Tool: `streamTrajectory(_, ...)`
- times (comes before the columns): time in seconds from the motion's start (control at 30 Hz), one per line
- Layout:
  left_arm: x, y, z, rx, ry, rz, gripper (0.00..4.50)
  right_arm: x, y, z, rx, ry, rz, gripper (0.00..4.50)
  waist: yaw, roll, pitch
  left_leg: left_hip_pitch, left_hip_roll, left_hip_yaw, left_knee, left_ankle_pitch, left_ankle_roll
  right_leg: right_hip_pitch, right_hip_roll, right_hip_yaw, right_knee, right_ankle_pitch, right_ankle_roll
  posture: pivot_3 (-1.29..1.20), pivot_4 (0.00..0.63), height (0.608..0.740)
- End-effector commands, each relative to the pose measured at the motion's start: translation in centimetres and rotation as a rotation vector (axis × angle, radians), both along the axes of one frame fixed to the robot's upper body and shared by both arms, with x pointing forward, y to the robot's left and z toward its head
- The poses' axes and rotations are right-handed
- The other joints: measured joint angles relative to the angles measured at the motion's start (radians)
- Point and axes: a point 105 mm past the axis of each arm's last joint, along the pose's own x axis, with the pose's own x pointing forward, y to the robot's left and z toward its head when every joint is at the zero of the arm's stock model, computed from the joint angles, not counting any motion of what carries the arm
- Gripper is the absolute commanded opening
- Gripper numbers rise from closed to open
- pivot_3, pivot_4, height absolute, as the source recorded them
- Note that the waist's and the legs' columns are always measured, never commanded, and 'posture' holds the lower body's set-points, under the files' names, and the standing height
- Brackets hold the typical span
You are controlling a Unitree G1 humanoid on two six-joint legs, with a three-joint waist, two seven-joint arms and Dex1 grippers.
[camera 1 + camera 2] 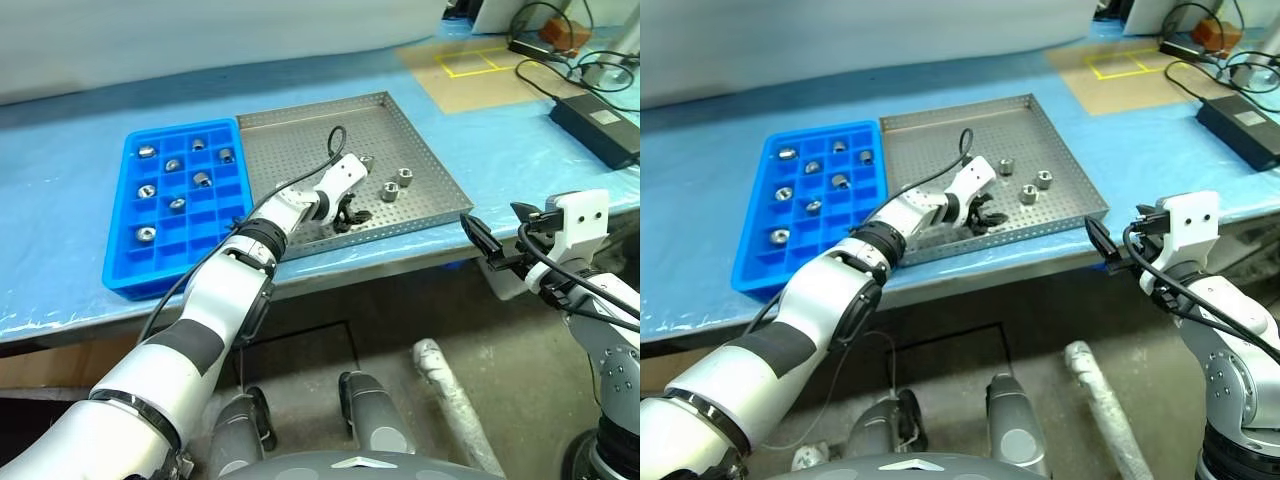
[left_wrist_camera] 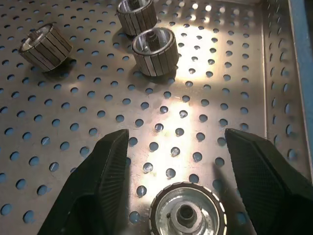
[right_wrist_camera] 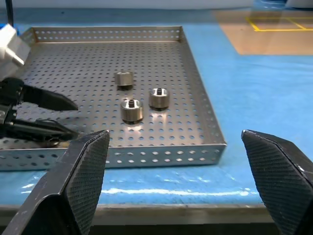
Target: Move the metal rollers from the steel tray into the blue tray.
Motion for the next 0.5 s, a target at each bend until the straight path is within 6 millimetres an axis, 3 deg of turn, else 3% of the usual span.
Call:
streamTrajectory(0.03, 0.2, 0.9, -0.5, 0.051, -0.008, 0.016, 3.3, -0.3, -0.1, 1.6, -0.021, -0.068, -0.005, 4.5, -0.02, 0.0, 0.0, -0.001, 0.0, -0.001, 0.0, 0.0, 0.0, 0.0, 0.0, -0.001, -0.001, 0.0, 0.0, -0.74, 0.15, 0.74)
streamTrajectory(0.17, 0.3, 2.1, -0.8, 0.051, 0.025, 0.023, 3.3, 0.2, 0.1, 1.2, -0.025, -0.057, 0.008, 4.5, -0.034, 0.002, -0.001, -0.003, 0.0, -0.003, 0.0, -0.001, 0.003, 0.003, 0.0, -0.003, -0.008, 0.003, 0.004, -0.72, 0.15, 0.74)
streamTrajectory(0.27, 0.6, 3.3, -0.8, 0.049, 0.038, 0.039, 2.74, 0.8, 0.3, 1.1, -0.019, -0.055, 0.025, 4.5, -0.047, 0.002, -0.001, -0.003, -0.001, -0.003, 0.001, -0.003, 0.005, 0.004, -0.002, -0.004, -0.009, 0.003, 0.004, -0.68, 0.15, 0.74)
streamTrajectory(0.37, 0.8, 4.1, -0.4, 0.019, 0.044, 0.059, 1.76, 1.5, 0.7, 1.0, -0.013, -0.054, 0.049, 4.5, -0.05, 0.002, -0.001, -0.003, -0.001, -0.003, 0.003, -0.003, 0.005, 0.006, -0.002, -0.004, -0.009, 0.003, 0.004, -0.65, 0.15, 0.74)
streamTrajectory(0.5, 1.1, 4.3, 1.7, -0.153, 0.096, 0.082, 1.73, 3.0, 2.0, 1.1, 0.003, -0.057, 0.119, 4.5, -0.046, 0.002, -0.001, 0.0, -0.002, -0.004, 0.004, -0.003, 0.005, 0.01, -0.002, -0.005, -0.009, 0.003, 0.004, -0.56, 0.15, 0.74)
